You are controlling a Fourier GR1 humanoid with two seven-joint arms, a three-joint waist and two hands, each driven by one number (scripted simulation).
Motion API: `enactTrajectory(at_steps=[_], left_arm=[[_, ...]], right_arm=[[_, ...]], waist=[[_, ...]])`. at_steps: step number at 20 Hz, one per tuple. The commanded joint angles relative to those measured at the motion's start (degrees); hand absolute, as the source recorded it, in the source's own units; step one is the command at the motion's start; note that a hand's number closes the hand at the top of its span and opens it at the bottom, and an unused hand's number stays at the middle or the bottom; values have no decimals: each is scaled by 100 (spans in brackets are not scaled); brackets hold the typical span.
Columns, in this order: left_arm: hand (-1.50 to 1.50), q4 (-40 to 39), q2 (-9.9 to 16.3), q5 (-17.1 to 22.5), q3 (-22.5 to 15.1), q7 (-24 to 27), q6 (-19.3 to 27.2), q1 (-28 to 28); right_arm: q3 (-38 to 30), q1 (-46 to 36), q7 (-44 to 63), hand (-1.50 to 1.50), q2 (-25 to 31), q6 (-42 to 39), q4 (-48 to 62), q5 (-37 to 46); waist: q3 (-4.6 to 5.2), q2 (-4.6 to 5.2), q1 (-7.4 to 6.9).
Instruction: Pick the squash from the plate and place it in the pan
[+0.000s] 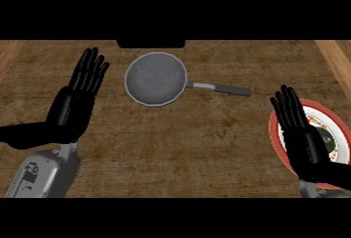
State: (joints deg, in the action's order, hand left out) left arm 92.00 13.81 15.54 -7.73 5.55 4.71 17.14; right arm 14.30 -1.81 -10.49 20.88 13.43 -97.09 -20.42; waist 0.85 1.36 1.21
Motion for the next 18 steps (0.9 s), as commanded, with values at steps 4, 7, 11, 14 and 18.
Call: enactTrajectory(at_steps=[4,7,11,14,18], left_arm=[[0,-597,262,-443,338,-283,517,-203],[0,-854,528,-421,507,-511,471,-466],[0,-757,505,-465,528,-639,636,-743],[0,-791,491,-472,558,-601,638,-765],[0,-848,629,-470,648,-728,515,-587]], right_arm=[[-755,244,-540,150,1483,-2321,1074,-727],[-1011,413,-980,150,2180,-2986,1993,-454],[-1999,957,-2864,-150,2226,-1842,2478,411],[-2501,1234,-3861,-150,2551,-1743,2964,686],[-2975,1252,-4187,-150,3650,-2814,3820,597]], waist=[[-116,-66,-125],[-132,-9,-209],[-130,-147,66],[-115,-150,47],[-93,-136,-70]])
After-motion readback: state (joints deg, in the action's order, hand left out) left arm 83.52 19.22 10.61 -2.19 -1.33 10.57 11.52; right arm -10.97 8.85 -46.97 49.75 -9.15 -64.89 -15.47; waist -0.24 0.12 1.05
